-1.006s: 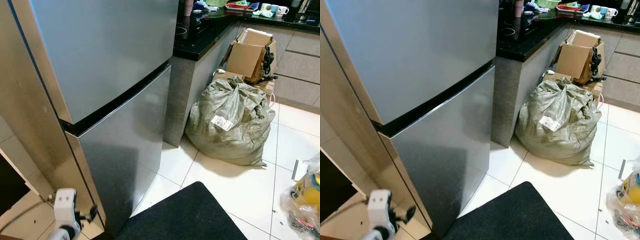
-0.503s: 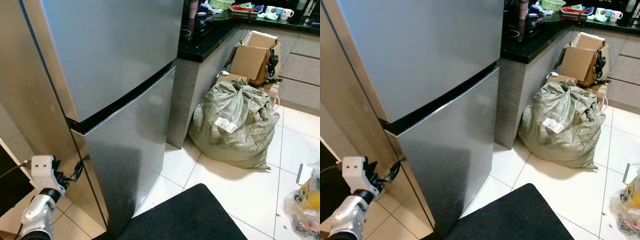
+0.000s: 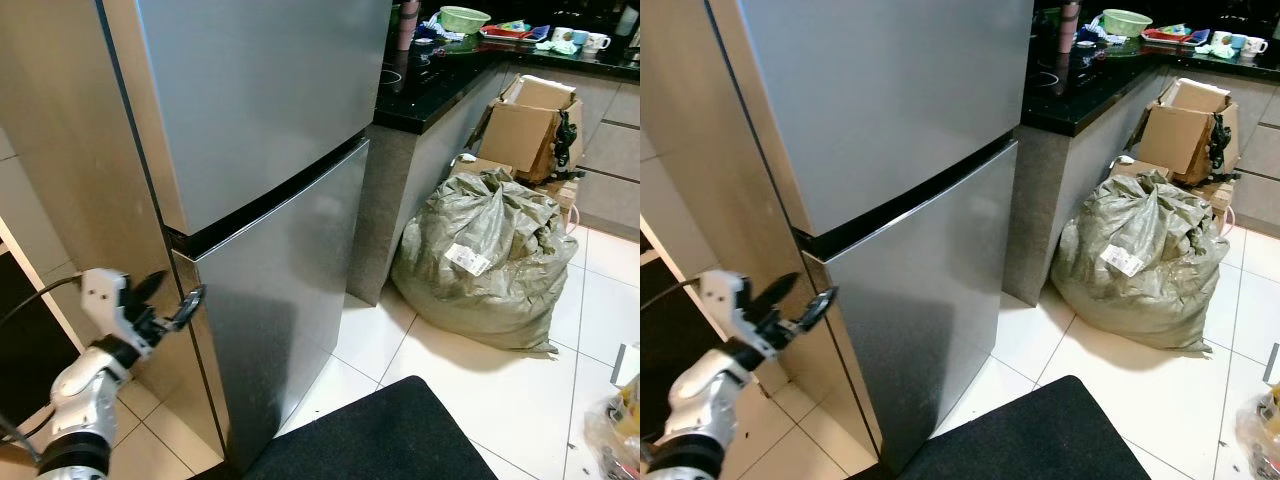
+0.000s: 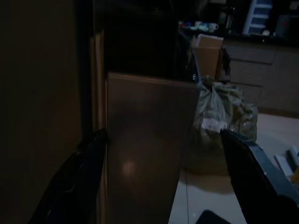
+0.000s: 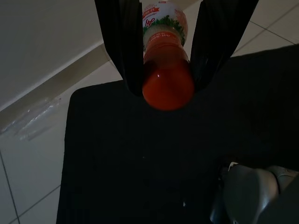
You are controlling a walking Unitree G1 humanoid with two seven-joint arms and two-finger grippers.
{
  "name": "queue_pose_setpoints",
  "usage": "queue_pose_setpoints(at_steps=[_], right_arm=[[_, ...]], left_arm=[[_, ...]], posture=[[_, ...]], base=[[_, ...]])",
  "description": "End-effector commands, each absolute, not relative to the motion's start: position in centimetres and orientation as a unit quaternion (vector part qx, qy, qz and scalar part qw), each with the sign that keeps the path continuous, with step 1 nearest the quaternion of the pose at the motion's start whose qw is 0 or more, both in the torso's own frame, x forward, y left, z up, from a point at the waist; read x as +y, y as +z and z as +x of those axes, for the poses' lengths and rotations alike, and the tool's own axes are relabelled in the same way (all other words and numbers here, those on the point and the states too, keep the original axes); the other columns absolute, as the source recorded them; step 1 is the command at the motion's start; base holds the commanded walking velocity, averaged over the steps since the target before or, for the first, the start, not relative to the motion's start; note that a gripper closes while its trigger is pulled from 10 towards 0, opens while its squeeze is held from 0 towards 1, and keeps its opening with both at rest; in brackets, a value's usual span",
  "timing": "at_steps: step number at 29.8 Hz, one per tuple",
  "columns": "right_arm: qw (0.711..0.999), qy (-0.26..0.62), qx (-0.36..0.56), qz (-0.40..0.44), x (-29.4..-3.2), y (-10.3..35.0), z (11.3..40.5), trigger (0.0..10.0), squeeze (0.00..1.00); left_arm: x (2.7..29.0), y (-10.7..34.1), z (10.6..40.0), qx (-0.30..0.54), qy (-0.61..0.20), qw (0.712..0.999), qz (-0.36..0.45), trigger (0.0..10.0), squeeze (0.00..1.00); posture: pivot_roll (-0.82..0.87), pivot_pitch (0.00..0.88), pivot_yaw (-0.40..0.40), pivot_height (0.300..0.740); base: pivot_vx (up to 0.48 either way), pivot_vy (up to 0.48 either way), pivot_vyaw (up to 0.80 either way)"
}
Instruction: Restocking fridge
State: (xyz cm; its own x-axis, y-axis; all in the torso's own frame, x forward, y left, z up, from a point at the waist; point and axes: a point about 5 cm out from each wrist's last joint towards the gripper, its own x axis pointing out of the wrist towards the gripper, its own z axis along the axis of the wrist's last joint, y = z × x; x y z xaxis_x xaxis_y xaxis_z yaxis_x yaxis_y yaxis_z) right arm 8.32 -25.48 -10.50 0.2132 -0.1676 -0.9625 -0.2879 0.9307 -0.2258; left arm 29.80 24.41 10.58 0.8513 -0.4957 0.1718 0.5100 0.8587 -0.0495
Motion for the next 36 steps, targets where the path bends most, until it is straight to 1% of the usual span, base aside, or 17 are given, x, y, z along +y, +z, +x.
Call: queue_pose_setpoints(at_steps=[1,6,10,13,14,19,20,21,23,25,26,28,29,33,34,35,36], right_arm=[[0.759,0.044,0.622,-0.185,-25.4,-10.5,8.6,10.0,0.00],[0.760,0.043,0.622,-0.186,-25.4,-10.4,8.6,10.0,0.00],[0.759,0.044,0.622,-0.186,-25.4,-10.4,8.6,10.0,0.00],[0.759,0.044,0.622,-0.186,-25.4,-10.5,8.6,10.0,0.00],[0.759,0.044,0.622,-0.186,-25.4,-10.5,8.6,10.0,0.00],[0.759,0.044,0.622,-0.186,-25.4,-10.5,8.6,10.0,0.00],[0.759,0.044,0.622,-0.186,-25.4,-10.5,8.6,10.0,0.00],[0.759,0.044,0.622,-0.186,-25.4,-10.5,8.6,10.0,0.00],[0.760,0.044,0.622,-0.185,-25.3,-10.5,8.6,10.0,0.00],[0.760,0.044,0.622,-0.184,-25.3,-10.5,8.5,10.0,0.00],[0.759,0.044,0.623,-0.184,-25.3,-10.5,8.5,10.0,0.00],[0.759,0.043,0.623,-0.184,-25.3,-10.5,8.5,10.0,0.00],[0.759,0.043,0.623,-0.184,-25.3,-10.5,8.4,10.0,0.00],[0.758,0.043,0.624,-0.183,-25.2,-10.6,8.3,10.0,0.00],[0.758,0.043,0.624,-0.183,-25.2,-10.6,8.3,10.0,0.00],[0.758,0.043,0.624,-0.183,-25.2,-10.6,8.3,10.0,0.00],[0.758,0.044,0.624,-0.183,-25.2,-10.6,8.3,10.0,0.00]], left_arm=[[22.9,10.3,29.7,-0.067,-0.313,0.946,-0.044,10.0,0.00],[22.6,10.6,29.7,-0.067,-0.320,0.944,-0.041,10.0,0.00],[21.7,10.5,29.7,-0.062,-0.332,0.940,-0.039,10.0,0.00],[19.4,10.1,29.4,-0.057,-0.374,0.924,-0.055,10.0,0.00],[19.4,10.1,29.4,-0.057,-0.374,0.924,-0.055,10.0,0.00],[16.4,9.7,28.7,-0.049,-0.428,0.899,-0.073,10.0,0.00],[16.4,9.7,28.7,-0.049,-0.428,0.899,-0.073,10.0,0.00],[15.1,9.6,28.5,-0.047,-0.449,0.889,-0.081,10.0,0.00],[13.9,9.6,28.4,-0.048,-0.467,0.879,-0.089,10.0,0.00],[13.2,9.6,28.3,-0.048,-0.475,0.874,-0.093,10.0,0.00],[12.4,9.7,28.3,-0.051,-0.483,0.868,-0.100,10.0,0.00],[12.2,9.8,28.2,-0.052,-0.485,0.867,-0.103,10.0,0.00],[11.2,9.9,28.0,-0.054,-0.499,0.857,-0.113,10.0,0.00],[9.3,10.3,27.0,-0.057,-0.535,0.831,-0.144,10.0,0.00],[8.7,10.4,26.4,-0.055,-0.551,0.817,-0.160,10.0,0.00],[8.7,10.4,26.4,-0.055,-0.551,0.817,-0.160,10.0,0.00],[8.4,10.4,26.0,-0.051,-0.561,0.809,-0.169,10.0,0.00]], posture=[[-0.05,0.000,-0.017,0.740],[-0.05,0.000,-0.017,0.740],[-0.05,0.000,-0.017,0.740],[-0.05,0.000,-0.017,0.740],[-0.05,0.000,-0.017,0.740],[-0.05,0.000,-0.018,0.740],[-0.05,0.000,-0.018,0.740],[-0.05,0.000,-0.018,0.740],[-0.05,0.000,-0.015,0.740],[-0.05,0.000,-0.015,0.740],[-0.05,0.000,-0.015,0.740],[-0.05,0.000,-0.015,0.740],[-0.05,0.000,-0.015,0.740],[-0.05,0.000,-0.012,0.740],[-0.05,0.000,-0.012,0.740],[-0.05,0.000,-0.012,0.740],[-0.05,0.000,-0.012,0.740]], base=[[0.000,0.000,0.00],[0.000,0.000,0.00],[0.000,0.000,0.00],[0.000,0.000,0.00],[0.000,0.000,0.00],[0.000,0.000,0.00],[0.000,0.000,0.00],[0.000,0.000,0.00],[0.000,0.000,0.00],[0.000,0.000,0.00],[0.000,0.000,0.00],[0.000,0.000,0.00],[0.000,0.000,0.00],[0.000,0.000,0.00],[0.000,0.000,0.00],[0.000,0.000,0.00],[0.000,0.000,0.00]])
